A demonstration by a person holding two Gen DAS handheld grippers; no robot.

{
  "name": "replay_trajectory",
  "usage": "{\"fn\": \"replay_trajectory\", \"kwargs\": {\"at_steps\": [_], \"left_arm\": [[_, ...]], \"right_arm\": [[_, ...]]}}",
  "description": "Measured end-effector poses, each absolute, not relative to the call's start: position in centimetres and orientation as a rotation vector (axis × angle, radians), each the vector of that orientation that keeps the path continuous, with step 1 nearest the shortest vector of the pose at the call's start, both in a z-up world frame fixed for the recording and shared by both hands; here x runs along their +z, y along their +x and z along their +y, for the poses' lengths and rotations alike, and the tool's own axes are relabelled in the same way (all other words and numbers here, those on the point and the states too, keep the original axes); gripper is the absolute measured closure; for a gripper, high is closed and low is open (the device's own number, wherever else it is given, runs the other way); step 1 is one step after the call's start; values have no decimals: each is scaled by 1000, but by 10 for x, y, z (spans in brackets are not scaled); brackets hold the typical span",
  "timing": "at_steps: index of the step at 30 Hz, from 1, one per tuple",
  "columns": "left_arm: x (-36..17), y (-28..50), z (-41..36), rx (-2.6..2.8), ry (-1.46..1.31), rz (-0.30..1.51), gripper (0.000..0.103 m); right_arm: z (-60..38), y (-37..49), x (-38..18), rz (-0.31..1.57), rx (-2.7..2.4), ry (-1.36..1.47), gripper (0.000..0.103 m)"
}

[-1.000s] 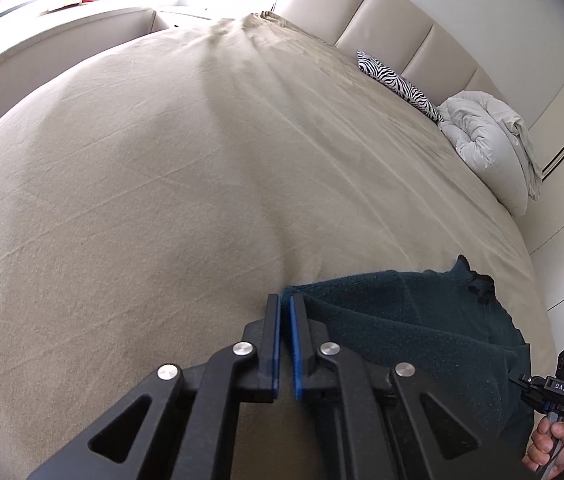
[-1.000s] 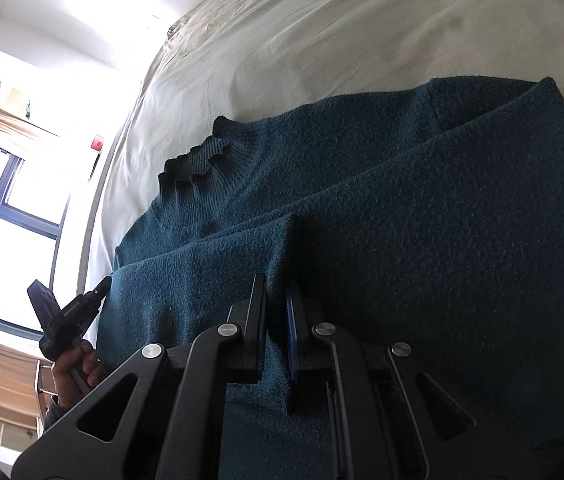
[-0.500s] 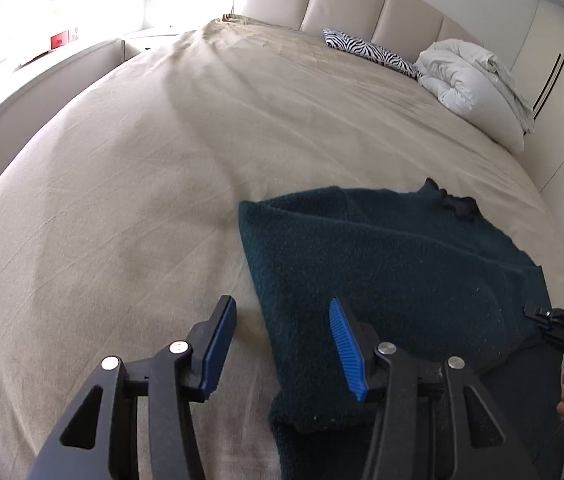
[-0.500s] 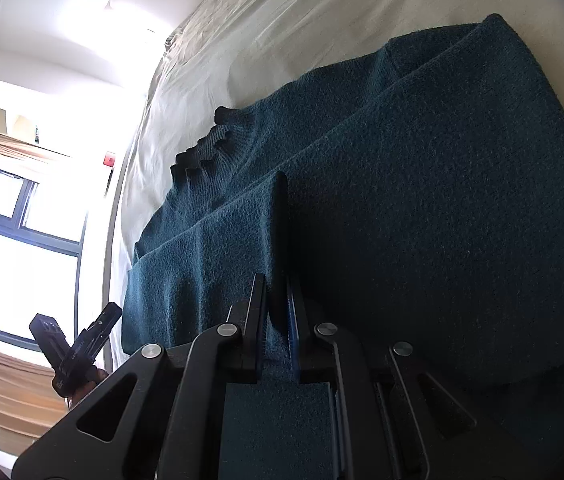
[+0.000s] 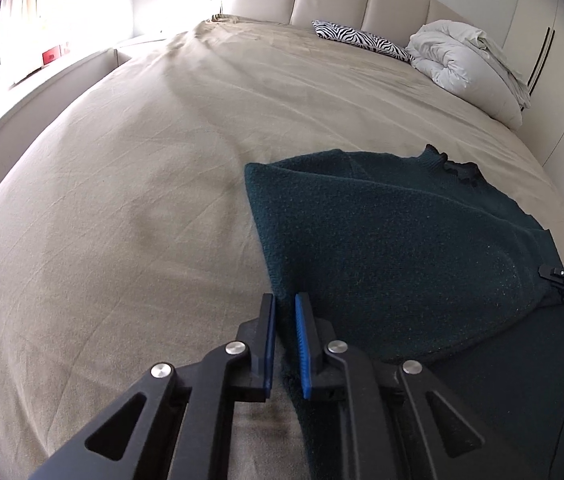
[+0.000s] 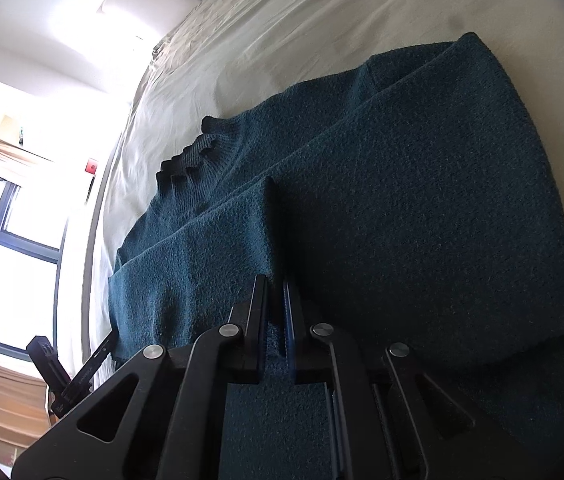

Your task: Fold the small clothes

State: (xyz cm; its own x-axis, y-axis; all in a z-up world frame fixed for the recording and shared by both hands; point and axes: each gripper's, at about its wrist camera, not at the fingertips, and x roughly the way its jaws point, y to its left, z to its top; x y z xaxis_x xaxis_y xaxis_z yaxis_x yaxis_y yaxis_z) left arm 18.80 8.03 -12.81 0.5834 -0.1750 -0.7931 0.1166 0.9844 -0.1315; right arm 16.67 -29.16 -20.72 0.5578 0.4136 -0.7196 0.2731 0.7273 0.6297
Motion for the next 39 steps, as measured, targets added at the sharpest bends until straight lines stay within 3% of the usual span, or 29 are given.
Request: {"fn": "replay_trajectory", "kwargs": {"at_steps": [9,16,22,27,31,36,39], "left_arm": [[-131,184,79,-152,-25,891,84],[-116,175,96,-108,-92,857,61],[-99,162,93,-98,-99,809,61],[-103,138,91,-118,-100,852,52],[-104,102,104,-133,-127,880,41],[-100,51,127,-145,-224,906,30],[-104,21,131,-171,-268,941,28]], "right_arm": [[-310,154,-219,959,118,855,98],[-339,126,-194,859,-63,872,94],[-286,148,-161,823,185,776,94],[-268,165,-210,995,153,776,94],[-304,123,-216,878,130,916,96],[-344,45,-181,779,-34,868,92],[-348,-8,-152,691,-105,763,76]]}}
